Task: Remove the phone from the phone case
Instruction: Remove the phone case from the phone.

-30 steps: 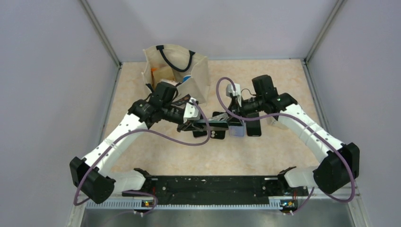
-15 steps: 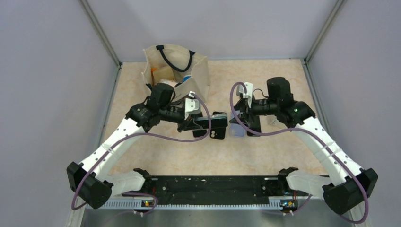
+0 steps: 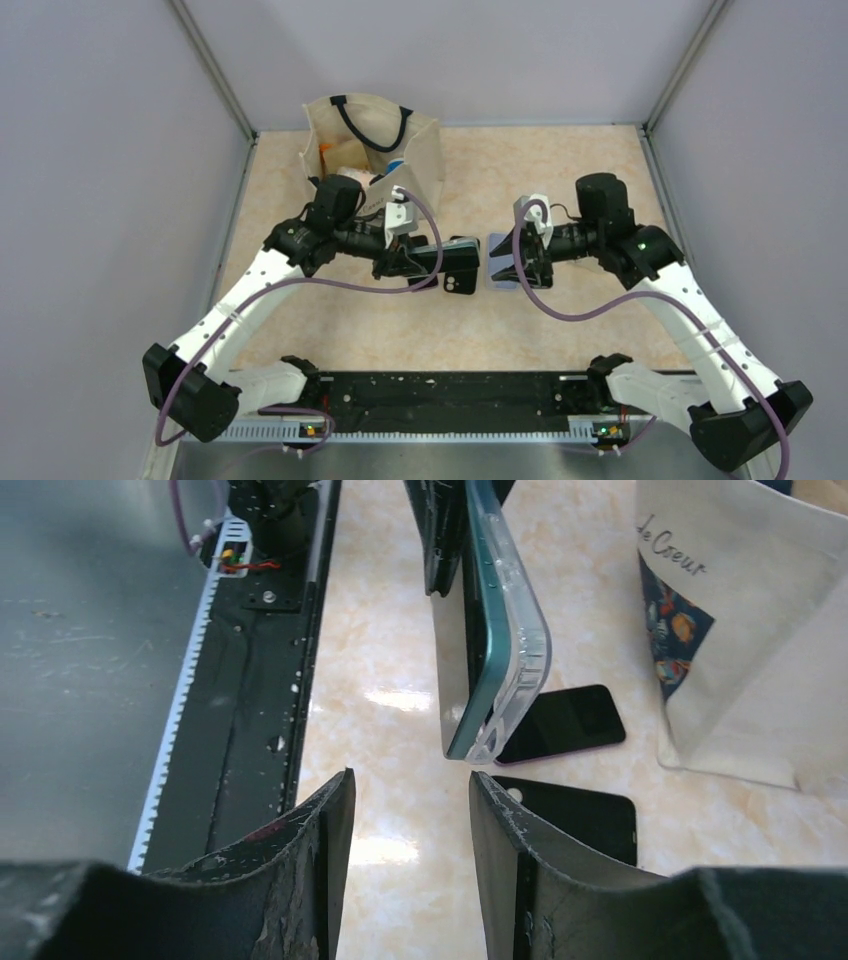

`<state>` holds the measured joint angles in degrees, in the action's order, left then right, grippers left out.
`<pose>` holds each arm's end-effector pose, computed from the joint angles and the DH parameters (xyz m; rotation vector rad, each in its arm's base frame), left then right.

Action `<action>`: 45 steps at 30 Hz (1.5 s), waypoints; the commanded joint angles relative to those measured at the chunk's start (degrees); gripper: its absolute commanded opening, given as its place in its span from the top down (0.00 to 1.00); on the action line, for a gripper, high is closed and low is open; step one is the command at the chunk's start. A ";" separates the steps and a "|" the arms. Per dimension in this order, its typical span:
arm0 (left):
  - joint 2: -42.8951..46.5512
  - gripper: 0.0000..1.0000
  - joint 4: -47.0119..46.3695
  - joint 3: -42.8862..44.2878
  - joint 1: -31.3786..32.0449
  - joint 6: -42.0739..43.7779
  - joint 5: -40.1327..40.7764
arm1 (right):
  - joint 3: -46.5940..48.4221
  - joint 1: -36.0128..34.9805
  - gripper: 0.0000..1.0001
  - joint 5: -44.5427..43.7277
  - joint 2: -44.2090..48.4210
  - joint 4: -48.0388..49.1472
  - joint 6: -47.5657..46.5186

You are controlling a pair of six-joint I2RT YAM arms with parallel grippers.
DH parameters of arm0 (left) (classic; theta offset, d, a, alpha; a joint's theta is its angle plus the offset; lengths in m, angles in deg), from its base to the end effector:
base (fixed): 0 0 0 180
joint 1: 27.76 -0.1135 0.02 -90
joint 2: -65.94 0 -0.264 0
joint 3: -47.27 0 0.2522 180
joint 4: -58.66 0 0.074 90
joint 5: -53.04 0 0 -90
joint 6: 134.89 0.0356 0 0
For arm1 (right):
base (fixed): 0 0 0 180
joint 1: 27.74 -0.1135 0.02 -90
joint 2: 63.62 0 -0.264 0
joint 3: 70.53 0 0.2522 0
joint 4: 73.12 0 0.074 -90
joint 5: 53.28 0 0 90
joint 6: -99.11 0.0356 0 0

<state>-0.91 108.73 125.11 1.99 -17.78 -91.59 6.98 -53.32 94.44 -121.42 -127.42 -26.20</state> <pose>0.1916 -0.1429 0.3447 1.4234 1.5673 -1.0841 0.1614 0.1106 0.3691 -1.4551 1.3767 0.9709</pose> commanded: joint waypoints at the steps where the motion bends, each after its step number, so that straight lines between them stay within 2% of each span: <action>1: 1.14 1.00 -4.66 -0.13 -0.51 -0.90 -6.54 | -0.67 0.33 0.55 7.56 -1.04 -0.05 -1.44; 16: -0.36 1.00 -6.40 -0.36 -0.71 -1.46 -9.53 | -2.07 0.34 0.58 9.46 -3.24 5.62 3.37; 45: -0.03 1.00 -10.10 -1.76 -0.88 -3.34 -5.02 | -2.85 0.32 0.60 10.25 -1.95 5.86 5.06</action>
<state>-1.82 103.81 123.18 1.36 -20.29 -95.76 4.23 -53.06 102.70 -124.13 -123.27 -21.82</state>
